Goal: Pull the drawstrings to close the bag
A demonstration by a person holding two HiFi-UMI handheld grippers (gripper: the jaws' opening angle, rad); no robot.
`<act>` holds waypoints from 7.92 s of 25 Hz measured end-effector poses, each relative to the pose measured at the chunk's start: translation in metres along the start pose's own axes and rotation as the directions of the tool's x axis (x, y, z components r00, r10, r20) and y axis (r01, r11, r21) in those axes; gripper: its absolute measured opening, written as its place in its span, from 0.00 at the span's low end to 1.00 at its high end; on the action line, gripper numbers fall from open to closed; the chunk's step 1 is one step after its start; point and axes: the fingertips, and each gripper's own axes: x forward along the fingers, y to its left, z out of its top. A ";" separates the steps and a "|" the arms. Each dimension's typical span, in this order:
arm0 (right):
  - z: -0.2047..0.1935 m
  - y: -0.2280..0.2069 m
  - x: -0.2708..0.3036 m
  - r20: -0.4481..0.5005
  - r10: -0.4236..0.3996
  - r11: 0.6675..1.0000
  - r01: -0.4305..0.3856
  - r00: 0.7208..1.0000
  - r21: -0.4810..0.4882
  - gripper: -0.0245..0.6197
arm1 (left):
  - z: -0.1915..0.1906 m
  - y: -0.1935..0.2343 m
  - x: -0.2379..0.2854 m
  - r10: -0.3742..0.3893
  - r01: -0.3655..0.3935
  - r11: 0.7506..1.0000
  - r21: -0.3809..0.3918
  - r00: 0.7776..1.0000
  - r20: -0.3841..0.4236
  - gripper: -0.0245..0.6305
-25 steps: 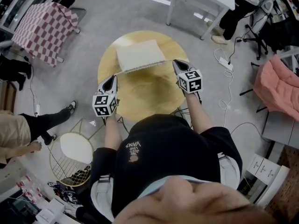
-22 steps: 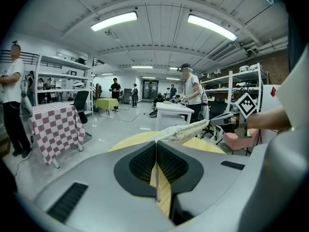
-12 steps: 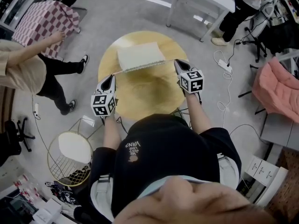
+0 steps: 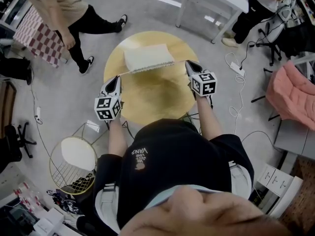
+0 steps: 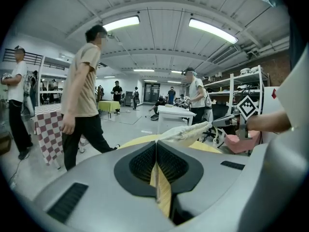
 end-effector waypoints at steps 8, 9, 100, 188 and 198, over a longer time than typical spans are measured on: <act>-0.004 -0.008 -0.004 0.002 -0.012 1.000 0.012 1.000 0.012 0.04 | -0.002 0.001 -0.002 0.005 -0.005 1.000 -0.018 1.000 0.007 0.06; -0.005 -0.009 -0.004 0.002 -0.012 1.000 0.012 1.000 0.013 0.04 | -0.002 0.001 -0.003 0.007 -0.007 1.000 -0.021 1.000 0.007 0.06; -0.042 -0.054 -0.017 -0.031 -0.116 0.984 0.119 0.993 0.131 0.04 | -0.009 0.045 -0.034 0.136 -0.110 0.967 -0.228 0.986 0.100 0.06; -0.096 0.004 -0.010 -0.083 0.003 0.980 0.013 0.997 0.197 0.09 | -0.084 0.017 -0.021 0.077 -0.091 0.966 -0.241 0.995 -0.064 0.20; -0.053 0.012 -0.018 0.010 0.021 0.985 -0.023 1.000 0.169 0.09 | -0.040 0.010 -0.026 0.074 -0.070 0.985 -0.159 0.997 0.023 0.20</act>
